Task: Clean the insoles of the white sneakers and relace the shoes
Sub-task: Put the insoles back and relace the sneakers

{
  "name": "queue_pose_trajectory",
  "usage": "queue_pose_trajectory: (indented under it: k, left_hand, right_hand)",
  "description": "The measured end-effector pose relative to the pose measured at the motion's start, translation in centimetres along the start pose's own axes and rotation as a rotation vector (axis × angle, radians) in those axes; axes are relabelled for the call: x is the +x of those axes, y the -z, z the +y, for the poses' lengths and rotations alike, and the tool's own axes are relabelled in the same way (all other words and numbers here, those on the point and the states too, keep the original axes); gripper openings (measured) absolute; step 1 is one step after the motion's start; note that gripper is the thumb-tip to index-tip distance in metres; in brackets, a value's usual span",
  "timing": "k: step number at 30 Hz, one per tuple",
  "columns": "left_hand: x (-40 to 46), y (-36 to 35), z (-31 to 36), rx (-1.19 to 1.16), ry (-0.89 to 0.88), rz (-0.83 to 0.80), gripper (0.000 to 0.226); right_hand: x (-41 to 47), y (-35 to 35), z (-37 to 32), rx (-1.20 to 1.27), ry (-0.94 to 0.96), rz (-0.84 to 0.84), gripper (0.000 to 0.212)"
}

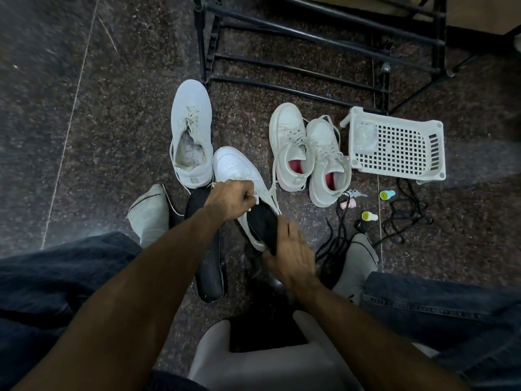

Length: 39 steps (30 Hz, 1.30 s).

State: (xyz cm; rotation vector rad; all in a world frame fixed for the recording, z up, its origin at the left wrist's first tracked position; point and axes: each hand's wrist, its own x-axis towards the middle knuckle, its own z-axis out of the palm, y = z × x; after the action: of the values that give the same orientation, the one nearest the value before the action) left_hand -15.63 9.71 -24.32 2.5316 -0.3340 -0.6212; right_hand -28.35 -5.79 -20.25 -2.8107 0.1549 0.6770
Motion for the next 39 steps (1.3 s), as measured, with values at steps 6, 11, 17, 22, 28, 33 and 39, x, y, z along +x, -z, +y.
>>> queue_pose_trajectory:
  k: [6, 11, 17, 22, 28, 33, 39]
  left_hand:
    - [-0.2, 0.1, 0.2, -0.014, 0.016, -0.021, 0.011]
    - [-0.1, 0.2, 0.2, -0.028, 0.015, -0.016, 0.011]
    - [-0.1, 0.3, 0.4, -0.028, 0.02, -0.024, 0.011]
    - [-0.2, 0.2, 0.7, -0.04, 0.019, -0.03, 0.012]
    - [-0.5, 0.1, 1.0, -0.043, 0.009, -0.033, 0.012]
    - [-0.5, 0.0, 0.9, -0.059, 0.014, -0.04, 0.012]
    - [-0.4, 0.0, 0.7, -0.083, 0.04, -0.041, 0.011]
  right_hand:
    - [1.5, -0.5, -1.5, 0.179, -0.035, 0.008, 0.069]
    - [4.1, -0.4, -3.3, 0.245, -0.088, 0.078, 0.05]
    - [3.9, -0.8, -2.9, 0.32, -0.068, 0.088, 0.052]
    - [2.9, -0.1, 0.5, 0.591, -0.189, 0.041, 0.043]
    - [4.6, -0.9, -0.2, 0.708, -0.404, 0.098, 0.025]
    - [5.9, -0.9, -1.3, 0.655, -0.488, 0.141, 0.026]
    - [5.6, -0.4, -1.5, 0.428, -0.336, 0.056, 0.028]
